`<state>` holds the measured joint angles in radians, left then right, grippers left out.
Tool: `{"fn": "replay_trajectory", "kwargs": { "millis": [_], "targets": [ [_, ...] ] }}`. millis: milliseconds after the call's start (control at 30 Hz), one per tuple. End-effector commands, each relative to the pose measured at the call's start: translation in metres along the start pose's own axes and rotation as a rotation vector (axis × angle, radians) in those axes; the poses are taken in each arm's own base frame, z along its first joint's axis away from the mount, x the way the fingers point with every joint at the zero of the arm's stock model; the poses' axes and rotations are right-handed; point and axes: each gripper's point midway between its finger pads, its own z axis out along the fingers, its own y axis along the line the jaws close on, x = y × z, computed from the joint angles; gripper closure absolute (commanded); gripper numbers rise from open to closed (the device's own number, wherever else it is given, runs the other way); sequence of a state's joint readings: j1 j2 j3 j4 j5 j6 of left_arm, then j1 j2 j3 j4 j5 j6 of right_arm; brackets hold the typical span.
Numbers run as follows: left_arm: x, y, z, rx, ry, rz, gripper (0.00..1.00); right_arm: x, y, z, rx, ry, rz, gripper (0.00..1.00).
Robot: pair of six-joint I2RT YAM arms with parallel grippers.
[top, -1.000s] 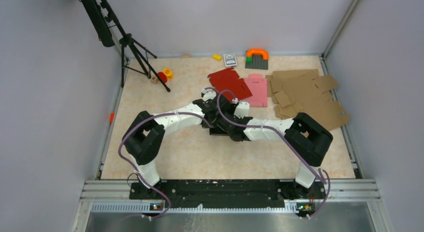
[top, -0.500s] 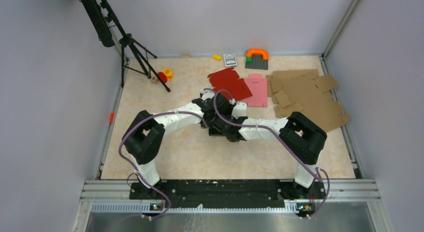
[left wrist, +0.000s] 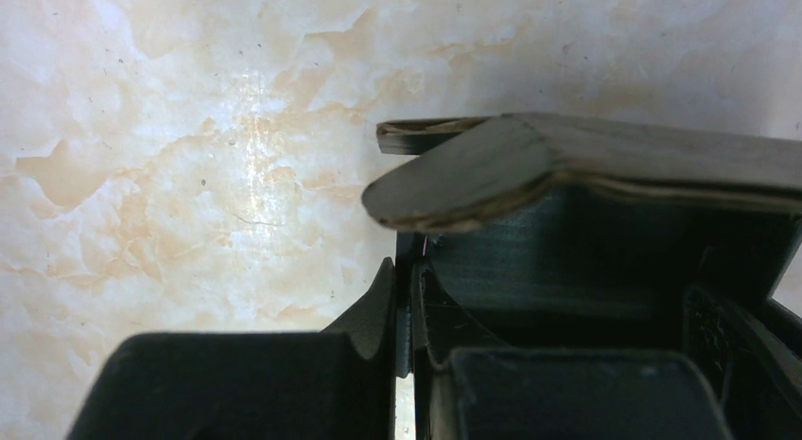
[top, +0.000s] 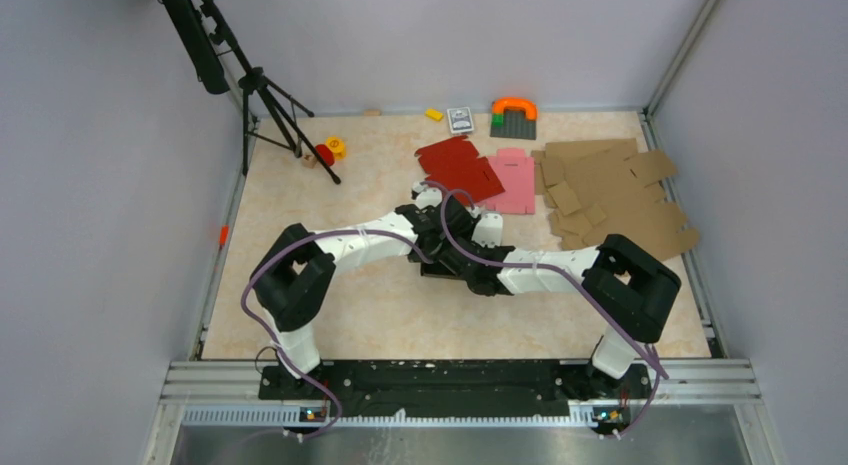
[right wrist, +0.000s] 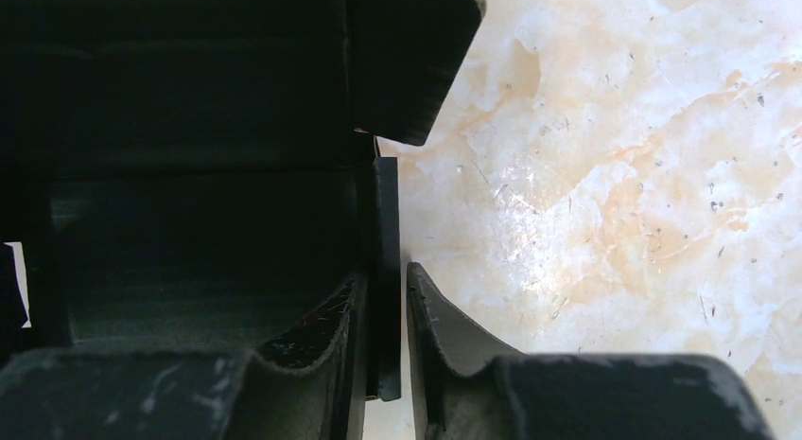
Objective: Fold the paper box
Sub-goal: Fold the paper box at the center of the board.
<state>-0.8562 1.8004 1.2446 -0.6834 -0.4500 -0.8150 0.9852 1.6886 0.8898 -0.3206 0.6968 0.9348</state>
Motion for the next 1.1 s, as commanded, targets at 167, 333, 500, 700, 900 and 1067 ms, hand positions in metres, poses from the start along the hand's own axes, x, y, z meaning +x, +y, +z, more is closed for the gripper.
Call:
{"fn": "replay_trajectory", "kwargs": {
  "millis": [167,333,500,700,900,1067],
  "targets": [
    [0.005,0.04,0.009,-0.201,-0.012,0.103,1.0,-0.018,-0.009,-0.007,-0.045,0.02,0.037,0.74],
    [0.005,0.041,0.011,-0.211,-0.008,0.117,1.0,-0.023,-0.001,-0.012,-0.146,0.025,0.087,0.7],
    [0.005,0.042,0.011,-0.224,-0.008,0.13,1.0,-0.023,0.003,-0.013,-0.179,0.04,0.078,0.67],
    [0.002,0.042,0.009,-0.233,-0.015,0.14,1.0,-0.017,0.008,-0.011,-0.204,0.06,0.069,0.61],
    [0.0,0.042,0.007,-0.241,-0.024,0.153,1.0,-0.021,0.011,-0.016,-0.326,0.065,0.157,0.61],
    [0.001,0.042,0.007,-0.242,-0.023,0.16,1.0,-0.017,0.007,-0.012,-0.316,0.086,0.133,0.61]
  ]
}}
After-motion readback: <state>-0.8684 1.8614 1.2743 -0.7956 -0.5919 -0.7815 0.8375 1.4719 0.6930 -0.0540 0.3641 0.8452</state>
